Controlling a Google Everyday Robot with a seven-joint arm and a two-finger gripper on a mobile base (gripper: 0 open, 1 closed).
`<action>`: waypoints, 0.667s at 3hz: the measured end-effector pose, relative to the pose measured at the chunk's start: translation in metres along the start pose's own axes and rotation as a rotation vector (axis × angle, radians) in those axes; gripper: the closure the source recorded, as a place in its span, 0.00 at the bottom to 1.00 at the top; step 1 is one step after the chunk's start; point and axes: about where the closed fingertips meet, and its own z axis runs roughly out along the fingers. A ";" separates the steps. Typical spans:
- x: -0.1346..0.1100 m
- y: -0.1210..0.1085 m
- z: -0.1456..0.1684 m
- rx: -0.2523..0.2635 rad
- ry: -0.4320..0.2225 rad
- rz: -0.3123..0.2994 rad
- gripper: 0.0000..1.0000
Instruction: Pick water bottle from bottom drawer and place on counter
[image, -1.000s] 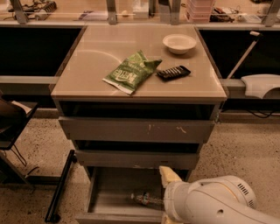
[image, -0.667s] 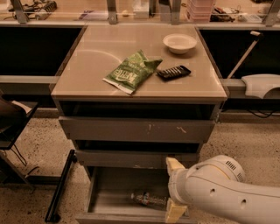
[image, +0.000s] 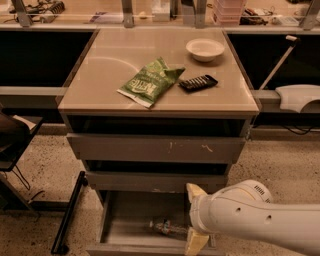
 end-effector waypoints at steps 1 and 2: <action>-0.006 -0.030 0.053 0.004 -0.078 0.022 0.00; -0.005 -0.061 0.118 0.025 -0.117 0.067 0.00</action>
Offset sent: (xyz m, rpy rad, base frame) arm 0.1033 0.0653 -0.3392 0.2160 0.2992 -0.1642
